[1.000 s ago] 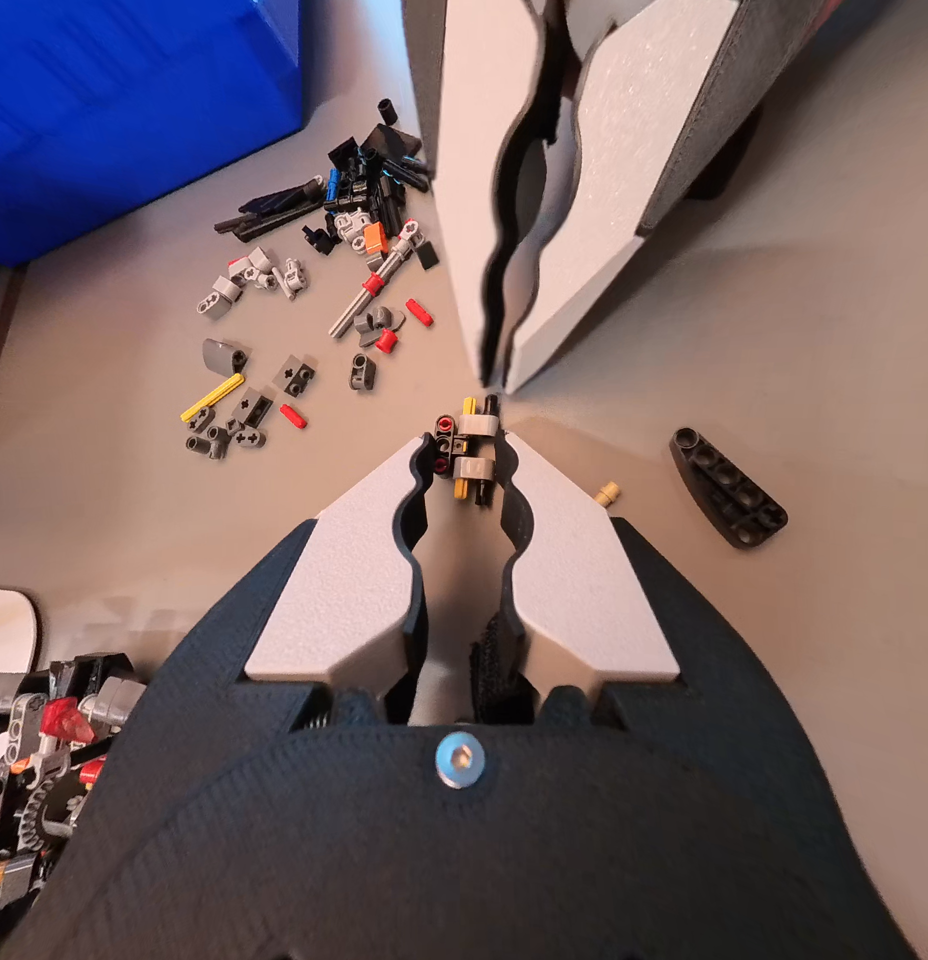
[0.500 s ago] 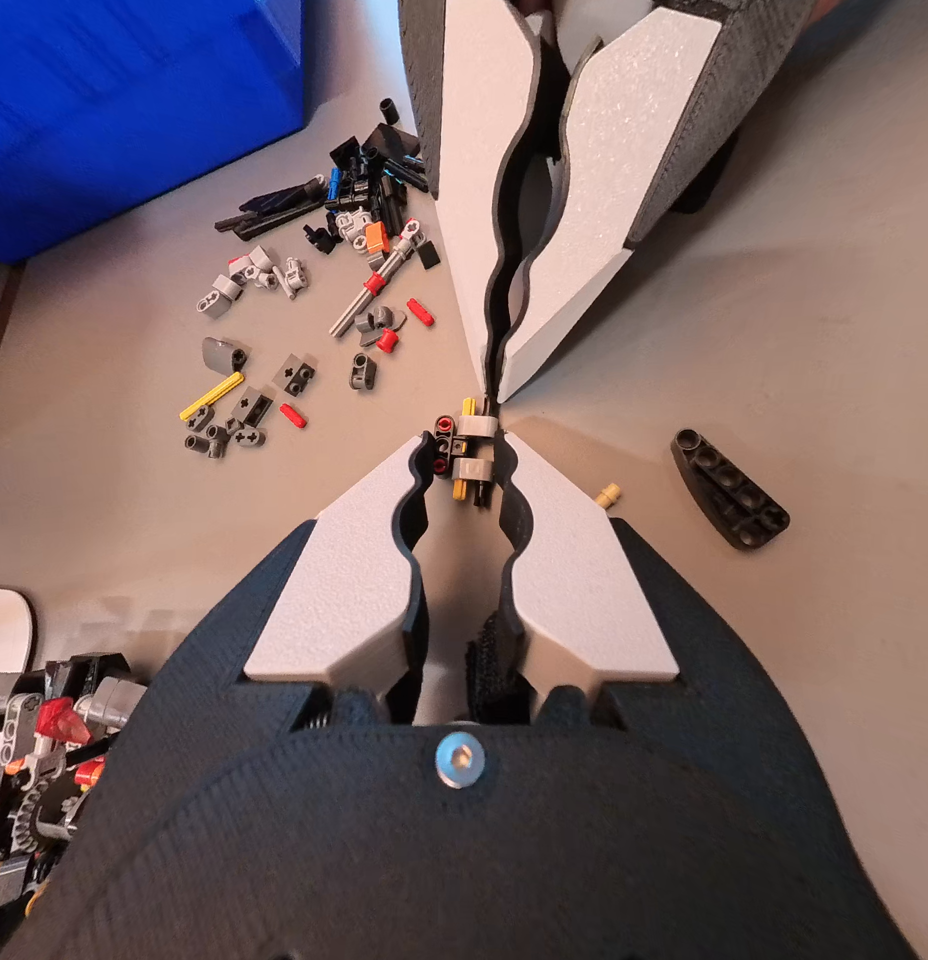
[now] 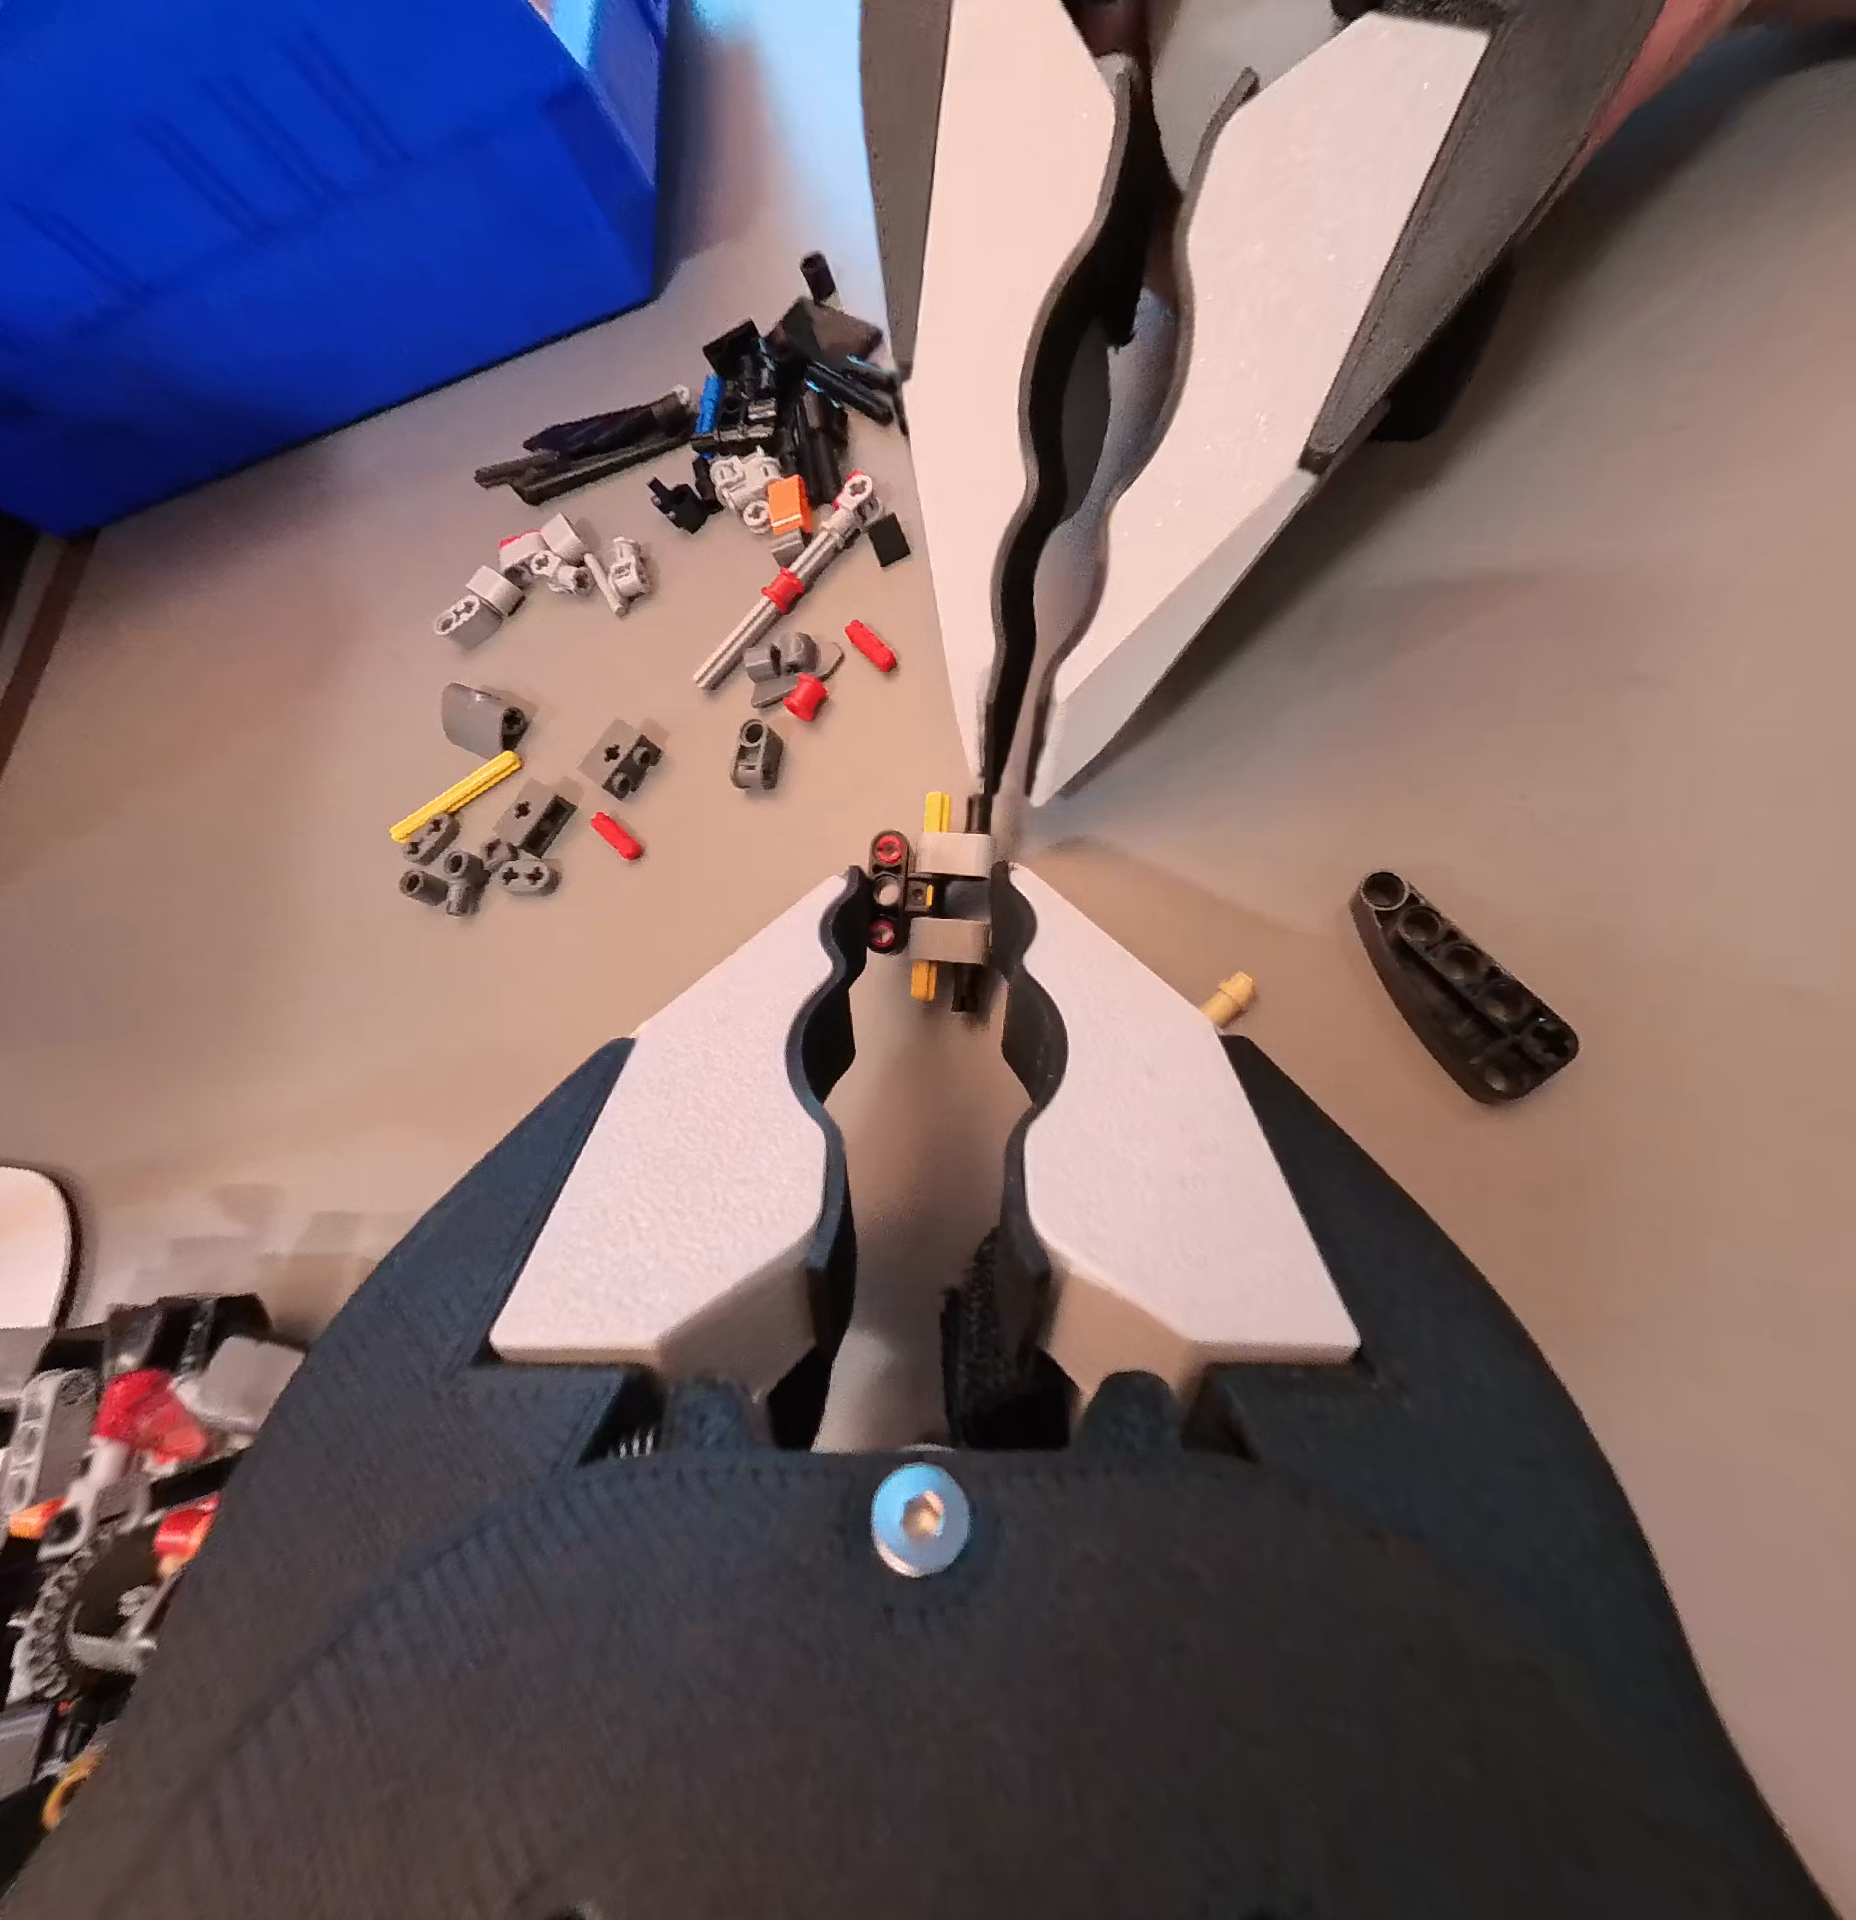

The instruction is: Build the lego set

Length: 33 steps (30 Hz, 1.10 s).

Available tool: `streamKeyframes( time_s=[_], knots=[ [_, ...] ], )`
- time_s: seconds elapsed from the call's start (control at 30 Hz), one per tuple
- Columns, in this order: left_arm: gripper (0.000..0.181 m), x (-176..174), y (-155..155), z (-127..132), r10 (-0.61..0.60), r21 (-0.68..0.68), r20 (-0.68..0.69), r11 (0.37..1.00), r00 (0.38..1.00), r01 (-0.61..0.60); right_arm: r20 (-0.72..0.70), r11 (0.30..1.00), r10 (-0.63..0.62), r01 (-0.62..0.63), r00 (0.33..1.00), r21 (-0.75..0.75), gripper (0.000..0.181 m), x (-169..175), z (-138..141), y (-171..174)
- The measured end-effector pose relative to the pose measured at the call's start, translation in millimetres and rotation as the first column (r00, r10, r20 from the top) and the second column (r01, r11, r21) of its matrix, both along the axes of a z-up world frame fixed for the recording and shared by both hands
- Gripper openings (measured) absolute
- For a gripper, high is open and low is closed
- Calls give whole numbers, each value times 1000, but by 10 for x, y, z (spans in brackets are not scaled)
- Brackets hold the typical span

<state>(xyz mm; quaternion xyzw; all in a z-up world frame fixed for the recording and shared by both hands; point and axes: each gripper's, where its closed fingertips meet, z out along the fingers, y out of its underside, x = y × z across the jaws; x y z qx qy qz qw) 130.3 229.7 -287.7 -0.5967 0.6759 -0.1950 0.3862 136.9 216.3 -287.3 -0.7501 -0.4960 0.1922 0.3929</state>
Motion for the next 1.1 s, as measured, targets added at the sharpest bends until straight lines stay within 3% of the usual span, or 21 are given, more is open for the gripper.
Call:
streamKeyframes(
  time_s=[0.3,0.4,0.57,0.7,0.9,1.1],
  knots=[
    [21,35,13,175,-11,192,25,981,1000,6,-219,993,-110,98,970,-62,16,104,287,137],
    [21,74,-17,300,-27,284,56,959,998,10,-329,987,-122,80,936,-137,18,42,435,113],
    [21,135,-129,450,-84,381,98,924,992,40,-385,964,-126,21,914,-265,23,-84,441,45],
    [22,157,-170,490,-104,383,125,923,987,49,-397,962,-143,33,907,-272,13,-42,486,38],
    [22,172,-173,579,-103,376,185,926,977,27,-461,960,-158,27,873,-277,12,-19,591,32],
    [32,68,-47,833,-44,364,298,929,954,-71,-558,962,-193,44,807,-268,10,54,761,46]
  ],
)
